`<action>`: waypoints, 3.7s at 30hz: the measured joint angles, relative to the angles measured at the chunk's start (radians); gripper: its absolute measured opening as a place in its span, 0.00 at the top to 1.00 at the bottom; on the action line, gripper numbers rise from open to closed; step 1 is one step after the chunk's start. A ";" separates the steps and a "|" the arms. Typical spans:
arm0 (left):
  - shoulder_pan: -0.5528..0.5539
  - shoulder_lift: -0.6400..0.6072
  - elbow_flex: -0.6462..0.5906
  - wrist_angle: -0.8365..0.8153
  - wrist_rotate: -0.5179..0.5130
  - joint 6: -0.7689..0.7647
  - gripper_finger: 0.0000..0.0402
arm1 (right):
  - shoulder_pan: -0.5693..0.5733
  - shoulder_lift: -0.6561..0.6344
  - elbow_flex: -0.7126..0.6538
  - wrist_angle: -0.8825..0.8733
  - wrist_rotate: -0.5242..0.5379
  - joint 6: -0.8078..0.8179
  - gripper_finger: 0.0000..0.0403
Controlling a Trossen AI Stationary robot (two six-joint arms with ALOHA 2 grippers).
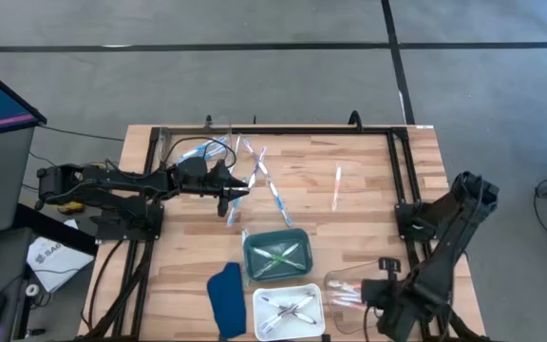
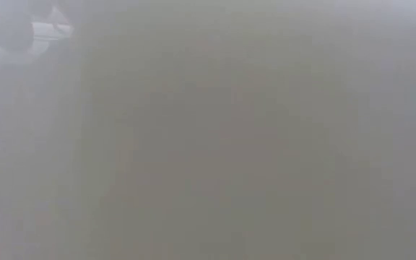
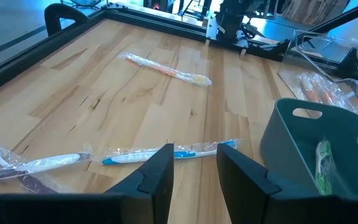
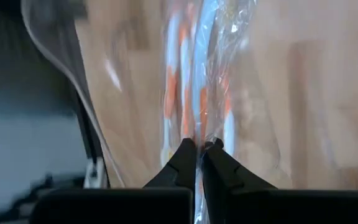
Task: Pick & Place Toothbrushes
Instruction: Put the orange toothbrush into the bottom transparent bin, then put the blue toothbrush into the top transparent bin
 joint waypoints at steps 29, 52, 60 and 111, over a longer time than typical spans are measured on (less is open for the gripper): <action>-0.028 0.000 0.000 -0.010 0.000 -0.031 0.71 | -0.111 0.221 -0.020 0.059 -0.085 -0.386 0.95; -0.028 0.000 0.000 -0.008 0.000 -0.031 0.71 | -0.092 0.213 -0.167 0.127 -0.080 -0.253 0.87; -0.028 0.000 0.000 -0.005 0.000 -0.031 0.71 | -0.092 0.213 -0.167 0.127 -0.045 -0.253 0.87; -0.028 0.000 0.000 -0.002 0.000 -0.027 0.71 | -0.108 0.213 0.337 -0.305 0.424 -0.332 0.35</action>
